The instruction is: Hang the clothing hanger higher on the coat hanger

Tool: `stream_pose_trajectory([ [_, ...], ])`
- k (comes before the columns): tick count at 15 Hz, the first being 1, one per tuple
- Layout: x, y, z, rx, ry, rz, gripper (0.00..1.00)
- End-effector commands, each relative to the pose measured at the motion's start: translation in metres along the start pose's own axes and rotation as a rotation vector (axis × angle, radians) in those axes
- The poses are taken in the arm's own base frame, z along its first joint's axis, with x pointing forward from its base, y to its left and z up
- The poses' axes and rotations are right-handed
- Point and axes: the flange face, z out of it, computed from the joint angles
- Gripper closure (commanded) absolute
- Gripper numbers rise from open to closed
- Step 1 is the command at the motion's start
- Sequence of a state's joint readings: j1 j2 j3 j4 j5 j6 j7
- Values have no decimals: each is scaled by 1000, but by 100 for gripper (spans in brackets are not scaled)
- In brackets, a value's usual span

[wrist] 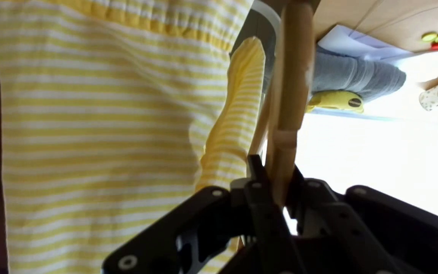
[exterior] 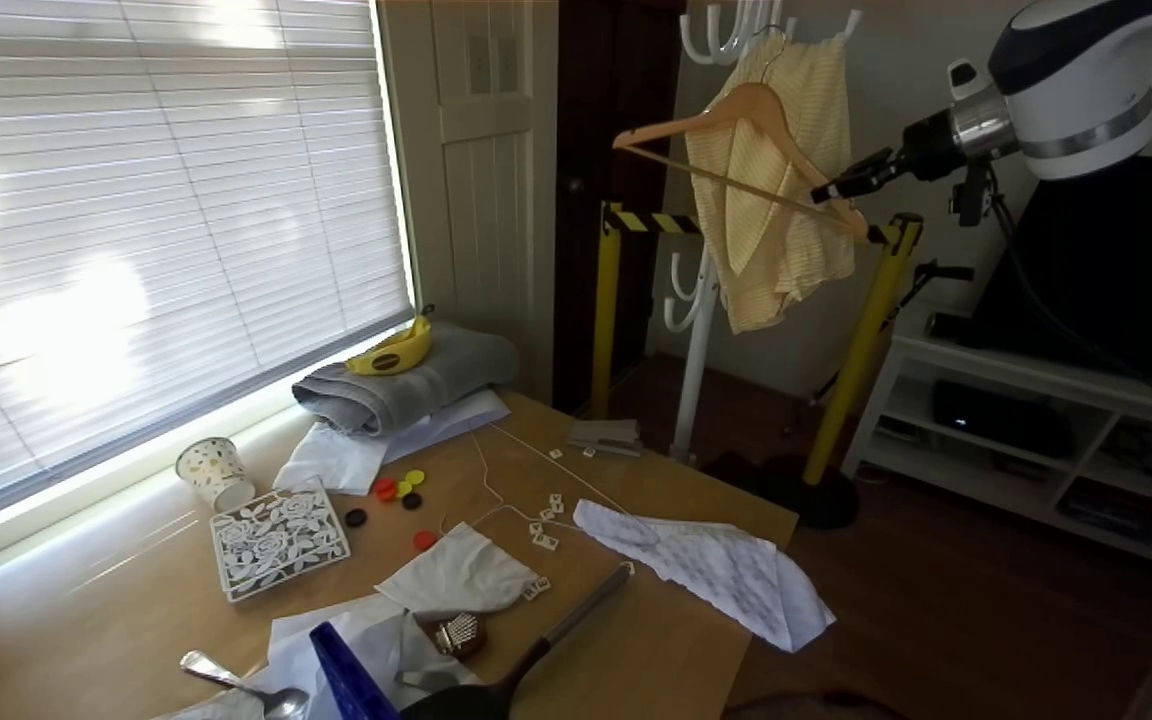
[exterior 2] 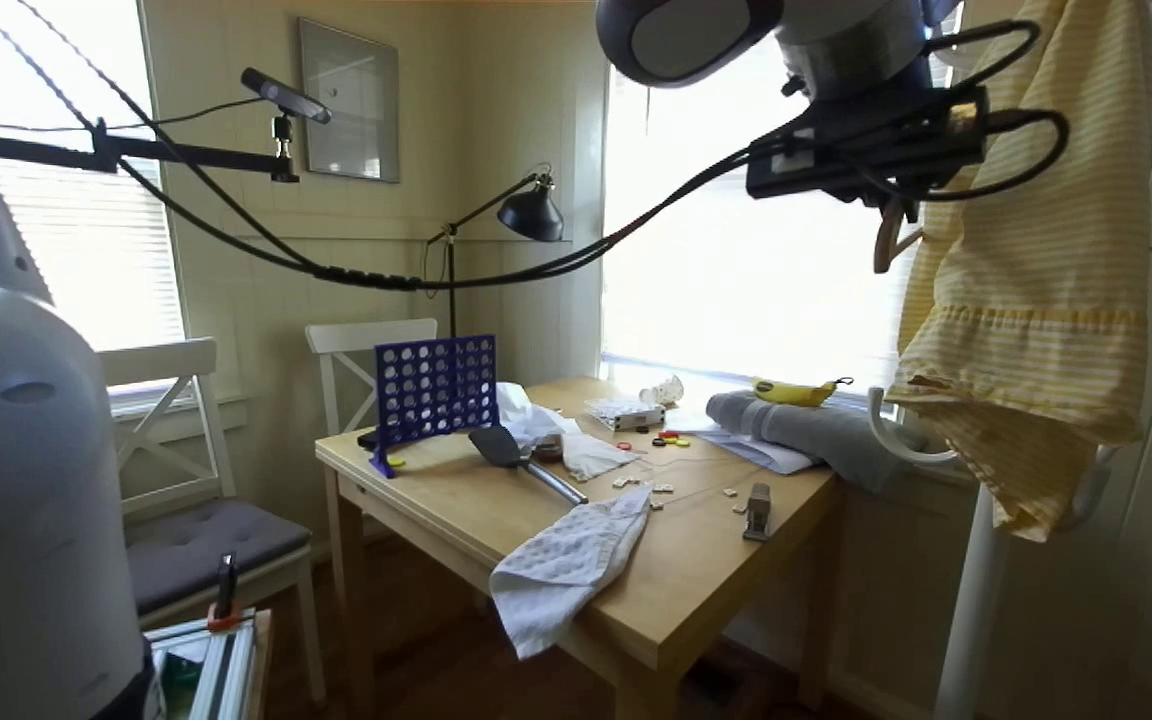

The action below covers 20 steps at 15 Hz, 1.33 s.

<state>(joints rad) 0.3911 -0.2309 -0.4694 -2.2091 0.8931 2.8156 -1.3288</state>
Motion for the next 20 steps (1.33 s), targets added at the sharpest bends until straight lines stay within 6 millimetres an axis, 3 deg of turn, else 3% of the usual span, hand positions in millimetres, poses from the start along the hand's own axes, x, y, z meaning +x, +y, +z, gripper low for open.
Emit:
stream_pose_trajectory([
  [1, 24, 12, 5, 32, 68, 1, 96],
  [13, 51, 22, 54, 156, 55, 175, 96],
  [20, 52, 25, 73, 182, -10, 186, 96],
])
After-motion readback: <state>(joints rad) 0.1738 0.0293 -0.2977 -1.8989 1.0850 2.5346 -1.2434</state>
